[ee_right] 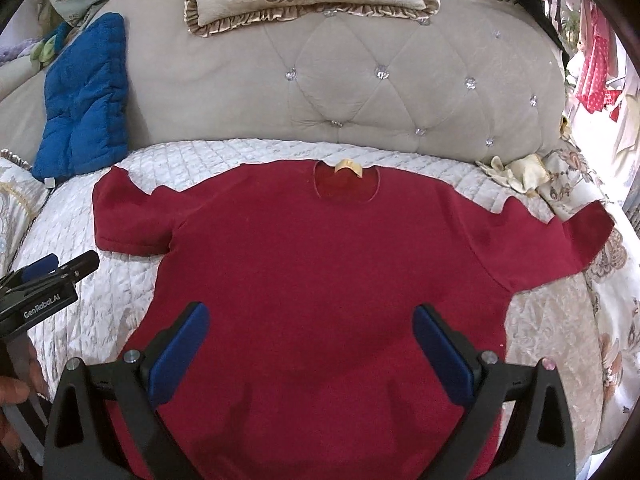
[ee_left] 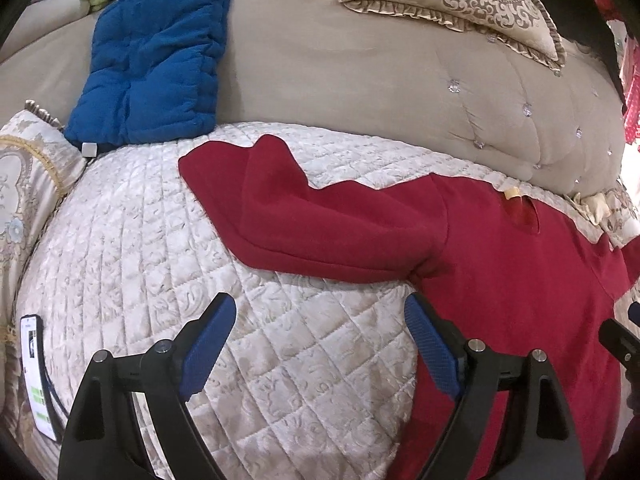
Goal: Fold small clothes
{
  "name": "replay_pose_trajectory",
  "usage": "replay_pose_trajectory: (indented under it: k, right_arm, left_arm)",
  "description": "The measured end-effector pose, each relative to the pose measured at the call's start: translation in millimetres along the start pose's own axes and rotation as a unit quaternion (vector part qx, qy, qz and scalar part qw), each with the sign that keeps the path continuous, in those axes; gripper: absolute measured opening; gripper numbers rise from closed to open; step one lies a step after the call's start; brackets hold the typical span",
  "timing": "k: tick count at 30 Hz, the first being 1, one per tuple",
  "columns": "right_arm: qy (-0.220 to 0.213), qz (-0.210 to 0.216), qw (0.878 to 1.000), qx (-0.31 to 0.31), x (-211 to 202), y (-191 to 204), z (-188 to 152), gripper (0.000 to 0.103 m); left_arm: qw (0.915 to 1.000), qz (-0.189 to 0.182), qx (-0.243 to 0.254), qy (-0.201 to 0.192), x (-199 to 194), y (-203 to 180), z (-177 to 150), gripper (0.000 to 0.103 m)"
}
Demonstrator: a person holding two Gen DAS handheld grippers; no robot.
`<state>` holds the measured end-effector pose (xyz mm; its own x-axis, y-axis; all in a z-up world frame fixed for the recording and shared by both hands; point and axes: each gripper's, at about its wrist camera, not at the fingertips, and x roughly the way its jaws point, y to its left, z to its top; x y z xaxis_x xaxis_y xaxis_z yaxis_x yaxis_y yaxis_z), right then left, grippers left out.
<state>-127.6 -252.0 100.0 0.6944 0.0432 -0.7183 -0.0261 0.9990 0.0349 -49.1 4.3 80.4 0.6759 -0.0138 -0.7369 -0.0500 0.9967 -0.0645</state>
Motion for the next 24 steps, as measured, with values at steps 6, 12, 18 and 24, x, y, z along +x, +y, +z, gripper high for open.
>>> replay_pose_trajectory:
  k: [6, 12, 18, 24]
  right_arm:
    - [0.006, 0.0, 1.0, 0.004, 15, 8, 5, 0.103]
    - [0.016, -0.007, 1.0, 0.01, 30, 10, 5, 0.103]
    - [0.019, -0.01, 1.0, 0.016, 38, 10, 3, 0.103]
    - [0.026, -0.017, 0.999, 0.02, 46, 8, 4, 0.103]
  left_arm:
    - [1.0, 0.005, -0.003, 0.002, 8, 9, 4, 0.068]
    - [1.0, 0.006, -0.004, 0.005, 15, 12, 5, 0.068]
    - [0.9999, 0.006, 0.0, 0.009, 20, 11, 5, 0.068]
    - [0.9998, 0.001, -0.006, 0.018, 25, 13, 6, 0.068]
